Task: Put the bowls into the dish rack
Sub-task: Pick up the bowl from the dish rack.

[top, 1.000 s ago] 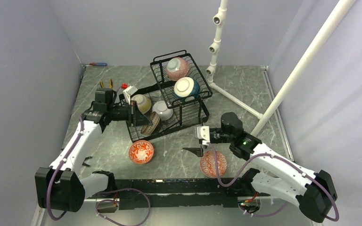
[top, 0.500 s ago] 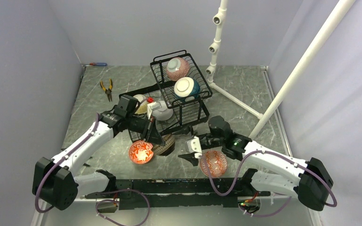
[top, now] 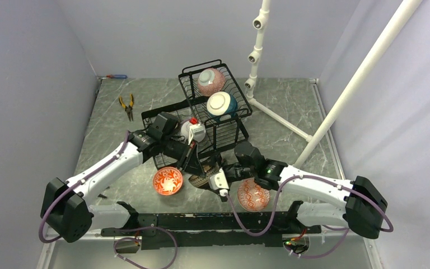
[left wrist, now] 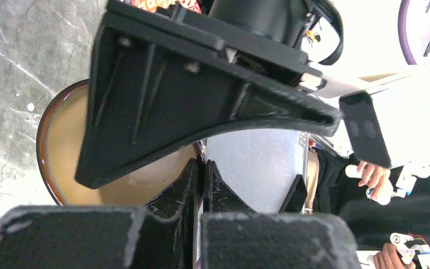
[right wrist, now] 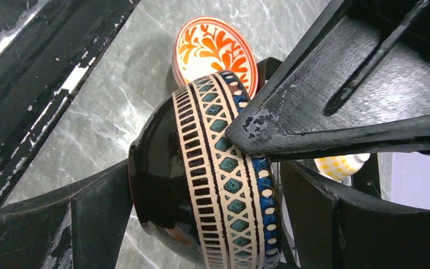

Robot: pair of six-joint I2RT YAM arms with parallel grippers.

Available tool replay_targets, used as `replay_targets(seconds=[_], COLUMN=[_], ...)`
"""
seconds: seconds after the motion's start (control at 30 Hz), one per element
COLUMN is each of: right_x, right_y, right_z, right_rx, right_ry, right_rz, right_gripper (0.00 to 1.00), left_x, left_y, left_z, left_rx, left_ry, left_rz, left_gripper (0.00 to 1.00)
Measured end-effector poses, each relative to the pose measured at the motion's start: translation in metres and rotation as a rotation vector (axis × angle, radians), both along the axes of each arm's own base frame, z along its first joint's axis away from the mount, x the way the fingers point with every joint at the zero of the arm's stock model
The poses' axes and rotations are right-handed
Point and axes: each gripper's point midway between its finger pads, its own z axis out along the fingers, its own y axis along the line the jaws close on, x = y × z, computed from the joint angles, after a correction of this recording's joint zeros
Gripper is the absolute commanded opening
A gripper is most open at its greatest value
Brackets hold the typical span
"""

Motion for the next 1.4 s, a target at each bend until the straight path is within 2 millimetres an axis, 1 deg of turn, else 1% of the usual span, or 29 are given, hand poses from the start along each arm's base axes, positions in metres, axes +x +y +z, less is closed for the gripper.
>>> replay_targets(seconds=[0.1,0.2,0.3,0.4,0.47,0.53,0.57,0.77,0.8,0.87,0.9,1.0,1.03,1.07,1.1,1.13,1.17,1.3,1.4], right_x=[0.003,0.007,0.008,0.009,0.008,0.009,0.009,0.011,0.011,0.012,0.013,0.012,0.011,0.01,0.01,0.009,0.009,0.009,0.014], right_y=[0.001,0.0,-0.002,-0.003,-0.004,-0.004,-0.004,-0.005,-0.005,-0.005,-0.005,-0.009,-0.01,-0.011,-0.012,-0.012,-0.013,-0.016,-0.02], right_z=[-0.006,-0.009,-0.011,-0.014,-0.015,-0.015,-0.015,-0.019,-0.02,-0.023,-0.024,-0.029,-0.031,-0.032,-0.033,-0.034,-0.034,-0.036,-0.033], right_rx=[-0.025,-0.044,-0.062,-0.079,-0.087,-0.091,-0.093,-0.115,-0.12,-0.128,-0.132,-0.157,-0.165,-0.17,-0.174,-0.176,-0.176,-0.177,-0.163], right_ry=[-0.002,-0.007,-0.009,-0.02,-0.019,-0.021,-0.021,-0.014,-0.01,0.0,0.006,0.036,0.047,0.058,0.065,0.076,0.085,0.134,0.174], right_rz=[-0.012,-0.027,-0.034,-0.035,-0.036,-0.039,-0.042,-0.053,-0.054,-0.06,-0.065,-0.082,-0.084,-0.087,-0.089,-0.094,-0.098,-0.121,-0.156], right_gripper=[0.91,0.8,0.65,0.42,0.24,0.09,0.0,0.0,0.0,0.0,0.0,0.0,0.0,0.0,0.0,0.0,0.0,0.0,0.0], left_x=[-0.002,-0.002,0.0,0.002,0.002,0.003,0.003,0.009,0.01,0.013,0.015,0.028,0.036,0.038,0.044,0.047,0.05,0.052,0.05], left_y=[-0.002,-0.002,-0.001,-0.001,0.0,0.0,0.0,0.001,0.001,0.002,0.002,0.008,0.012,0.013,0.016,0.019,0.023,0.035,0.041], left_z=[0.002,0.0,0.0,0.003,0.003,0.002,0.002,-0.001,-0.003,-0.006,-0.007,-0.01,-0.009,-0.008,-0.006,-0.004,-0.002,0.007,0.009], left_rx=[-0.004,0.001,0.012,0.013,0.018,0.02,0.021,0.046,0.055,0.076,0.086,0.139,0.155,0.157,0.159,0.158,0.156,0.119,0.084], left_ry=[-0.009,-0.022,-0.04,-0.06,-0.067,-0.076,-0.08,-0.117,-0.123,-0.138,-0.149,-0.213,-0.258,-0.272,-0.31,-0.347,-0.384,-0.507,-0.589], left_rz=[-0.012,-0.016,-0.012,-0.013,-0.013,-0.013,-0.012,0.004,0.01,0.025,0.036,0.11,0.154,0.166,0.197,0.226,0.259,0.321,0.331], left_gripper=[0.03,0.03,0.03,0.03,0.03,0.03,0.03,0.03,0.07,0.29,0.36,0.44,0.47,0.5,0.62,0.8,0.84,0.85,0.85])
